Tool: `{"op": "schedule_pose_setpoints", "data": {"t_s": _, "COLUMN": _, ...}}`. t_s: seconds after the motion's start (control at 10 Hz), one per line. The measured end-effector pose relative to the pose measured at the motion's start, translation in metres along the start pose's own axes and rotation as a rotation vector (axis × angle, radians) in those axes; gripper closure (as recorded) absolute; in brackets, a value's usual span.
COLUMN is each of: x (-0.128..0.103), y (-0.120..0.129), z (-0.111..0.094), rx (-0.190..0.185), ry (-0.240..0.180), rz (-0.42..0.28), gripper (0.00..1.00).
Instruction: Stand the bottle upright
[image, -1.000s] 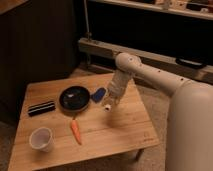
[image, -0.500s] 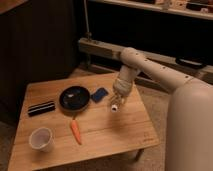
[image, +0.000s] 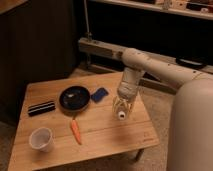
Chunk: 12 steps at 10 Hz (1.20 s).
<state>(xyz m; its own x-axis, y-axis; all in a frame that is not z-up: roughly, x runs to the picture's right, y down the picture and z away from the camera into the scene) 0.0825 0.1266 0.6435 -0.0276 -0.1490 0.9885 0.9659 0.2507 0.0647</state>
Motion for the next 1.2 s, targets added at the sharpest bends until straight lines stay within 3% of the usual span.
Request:
{"op": "schedule_pose_setpoints", "data": {"t_s": 0.2, "x": -0.028, "y": 0.008, "z": 0.000, "rx": 0.032, "ry": 0.005, "rz": -0.020, "gripper": 0.63}}
{"op": "schedule_pose_setpoints", "data": {"t_s": 0.3, "x": -0.044, "y": 0.008, "z": 0.004, "rx": 0.031, "ry": -0.003, "rz": -0.050, "gripper": 0.63}}
{"op": "schedule_pose_setpoints", "data": {"t_s": 0.5, "x": -0.056, "y": 0.019, "z": 0.014, "rx": 0.031, "ry": -0.029, "rz": -0.058, "gripper": 0.63}}
{"op": "schedule_pose_setpoints", "data": {"t_s": 0.6, "x": -0.060, "y": 0.025, "z": 0.020, "rx": 0.048, "ry": -0.062, "rz": -0.036, "gripper": 0.63}}
{"op": "schedule_pose_setpoints", "data": {"t_s": 0.9, "x": -0.070, "y": 0.034, "z": 0.025, "rx": 0.140, "ry": -0.095, "rz": 0.033, "gripper": 0.63}}
{"op": "schedule_pose_setpoints", "data": {"t_s": 1.2, "x": -0.089, "y": 0.032, "z": 0.019, "rx": 0.280, "ry": -0.083, "rz": 0.114, "gripper": 0.63}}
